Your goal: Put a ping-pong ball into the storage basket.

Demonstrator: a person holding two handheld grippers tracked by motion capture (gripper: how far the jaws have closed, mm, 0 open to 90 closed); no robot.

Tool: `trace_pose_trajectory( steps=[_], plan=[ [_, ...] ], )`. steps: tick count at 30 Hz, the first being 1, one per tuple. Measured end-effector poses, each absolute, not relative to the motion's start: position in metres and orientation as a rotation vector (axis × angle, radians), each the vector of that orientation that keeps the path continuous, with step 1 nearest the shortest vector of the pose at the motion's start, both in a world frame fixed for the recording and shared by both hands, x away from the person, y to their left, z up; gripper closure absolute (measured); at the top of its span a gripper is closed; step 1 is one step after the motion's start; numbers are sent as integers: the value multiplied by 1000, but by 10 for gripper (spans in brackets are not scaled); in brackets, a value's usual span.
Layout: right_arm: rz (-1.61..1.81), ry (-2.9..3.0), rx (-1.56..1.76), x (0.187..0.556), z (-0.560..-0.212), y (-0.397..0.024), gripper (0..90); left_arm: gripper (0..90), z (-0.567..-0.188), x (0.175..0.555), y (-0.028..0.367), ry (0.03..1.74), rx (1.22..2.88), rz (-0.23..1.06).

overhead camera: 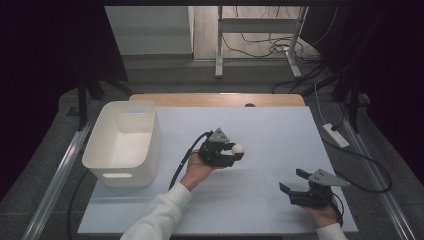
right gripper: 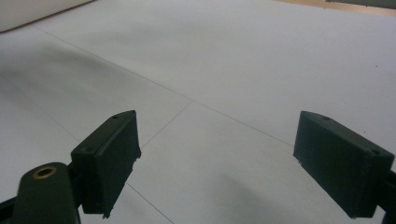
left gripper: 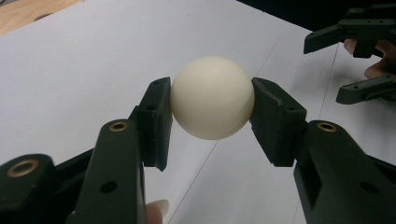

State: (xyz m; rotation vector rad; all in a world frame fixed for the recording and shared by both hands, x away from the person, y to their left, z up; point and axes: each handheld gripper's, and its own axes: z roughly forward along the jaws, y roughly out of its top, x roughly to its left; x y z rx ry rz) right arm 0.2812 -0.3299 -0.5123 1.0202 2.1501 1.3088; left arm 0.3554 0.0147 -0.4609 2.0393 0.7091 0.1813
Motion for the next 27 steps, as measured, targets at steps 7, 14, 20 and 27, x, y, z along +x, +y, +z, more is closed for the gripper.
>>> trace_pose_trajectory(
  steps=[7,14,20,27],
  plan=[
    [1312,2151,1018,281,-512,-329,146,506,-458,353,20,711,2030,192],
    [1306,2153,1021,281,-512,-329,146,507,-455,350,28,721,2013,199],
    [1305,2154,1021,282,-512,-329,146,506,-454,348,33,730,2010,205],
    [1306,2155,1020,282,-513,-329,146,507,-453,346,38,736,2002,204]
  ],
)
